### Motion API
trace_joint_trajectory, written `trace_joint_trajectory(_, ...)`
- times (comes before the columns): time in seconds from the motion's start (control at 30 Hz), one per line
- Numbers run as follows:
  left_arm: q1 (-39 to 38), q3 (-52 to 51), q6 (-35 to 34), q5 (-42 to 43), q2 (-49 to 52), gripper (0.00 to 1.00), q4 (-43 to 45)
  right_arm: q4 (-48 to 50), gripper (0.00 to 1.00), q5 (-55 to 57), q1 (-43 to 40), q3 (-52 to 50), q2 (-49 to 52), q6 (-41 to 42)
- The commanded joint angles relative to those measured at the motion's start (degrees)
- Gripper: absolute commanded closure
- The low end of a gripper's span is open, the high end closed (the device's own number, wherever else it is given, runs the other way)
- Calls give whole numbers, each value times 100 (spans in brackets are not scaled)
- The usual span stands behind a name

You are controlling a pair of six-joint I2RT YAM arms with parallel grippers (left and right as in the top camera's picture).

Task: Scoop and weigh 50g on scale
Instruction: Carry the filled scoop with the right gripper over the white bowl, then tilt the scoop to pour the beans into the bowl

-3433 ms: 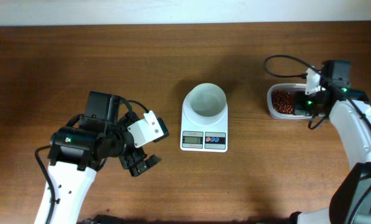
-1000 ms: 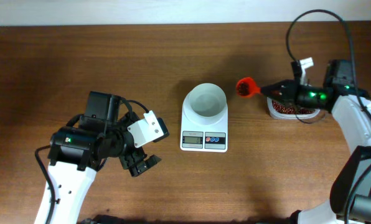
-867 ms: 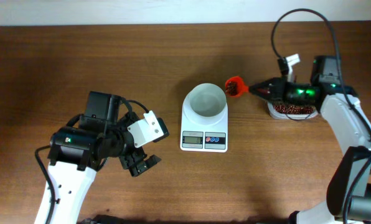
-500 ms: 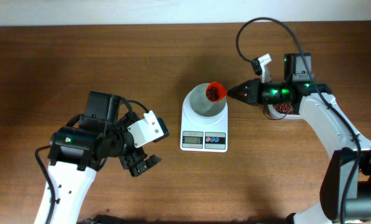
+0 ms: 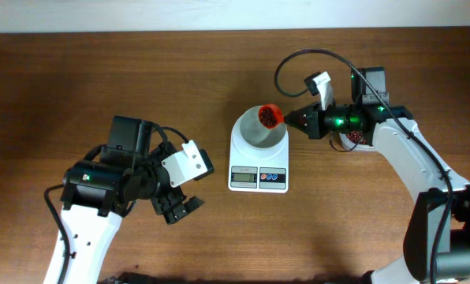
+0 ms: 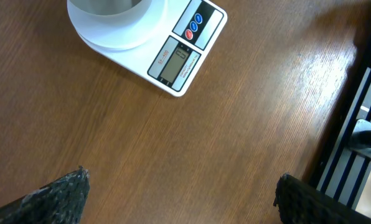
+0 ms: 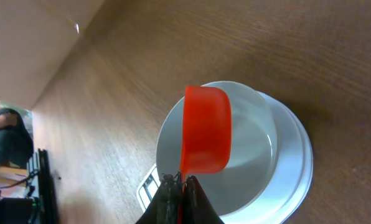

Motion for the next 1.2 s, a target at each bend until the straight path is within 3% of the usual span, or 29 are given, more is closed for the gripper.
trace_joint_trajectory(0.0,35,-37,48,105,-50,1,7,24,96,2,52,-4,31,-619)
trace_joint_trajectory(0.33,35,-37,48,105,-50,1,7,11,96,2,142,-20,33,-2205)
trace_joint_trajectory(0.67,35,-37,48,107,-50,1,9,15,96,2,278,-22,236,-2583)
trace_joint_trajectory(1.17,35,-37,48,105,-50,1,7,37,96,-396,212,-20,229,-3803)
